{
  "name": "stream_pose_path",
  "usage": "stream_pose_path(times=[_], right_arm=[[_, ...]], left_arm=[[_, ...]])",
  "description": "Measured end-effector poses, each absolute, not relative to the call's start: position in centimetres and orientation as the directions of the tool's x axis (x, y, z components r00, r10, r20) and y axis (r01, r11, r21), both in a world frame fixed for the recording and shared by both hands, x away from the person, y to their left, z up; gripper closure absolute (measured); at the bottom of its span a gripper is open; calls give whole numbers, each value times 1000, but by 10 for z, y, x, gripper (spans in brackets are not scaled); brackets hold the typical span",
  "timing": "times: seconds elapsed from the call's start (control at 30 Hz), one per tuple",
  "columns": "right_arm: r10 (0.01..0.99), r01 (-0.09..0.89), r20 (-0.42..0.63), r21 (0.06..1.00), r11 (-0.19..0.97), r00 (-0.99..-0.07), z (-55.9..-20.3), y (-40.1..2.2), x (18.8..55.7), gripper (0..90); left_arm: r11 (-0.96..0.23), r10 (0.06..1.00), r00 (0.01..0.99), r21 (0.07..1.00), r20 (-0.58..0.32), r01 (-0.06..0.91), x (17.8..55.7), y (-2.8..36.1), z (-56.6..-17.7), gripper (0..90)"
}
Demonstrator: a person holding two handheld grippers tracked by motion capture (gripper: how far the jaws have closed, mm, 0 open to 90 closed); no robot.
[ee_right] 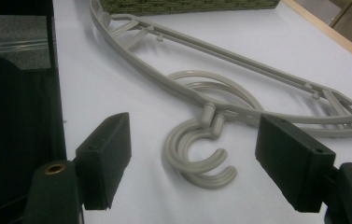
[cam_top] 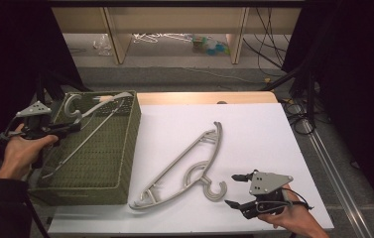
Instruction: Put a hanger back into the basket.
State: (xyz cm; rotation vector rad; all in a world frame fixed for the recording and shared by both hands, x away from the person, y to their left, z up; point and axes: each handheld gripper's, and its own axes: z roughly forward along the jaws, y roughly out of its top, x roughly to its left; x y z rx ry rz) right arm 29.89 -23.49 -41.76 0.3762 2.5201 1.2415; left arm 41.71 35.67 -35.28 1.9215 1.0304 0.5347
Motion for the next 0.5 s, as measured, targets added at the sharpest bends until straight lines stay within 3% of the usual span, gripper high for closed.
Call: stream_pose_path(times=[0.37,0.5], right_arm=[[358,96,-155,798,594,-921,-418,-235,299,278],[359,97,-155,799,593,-920,-418,-235,299,278]], left_arm=[[-230,855,502,774,-129,590,430,349,-387,788],[-228,874,471,756,-119,613,434,355,-395,786]])
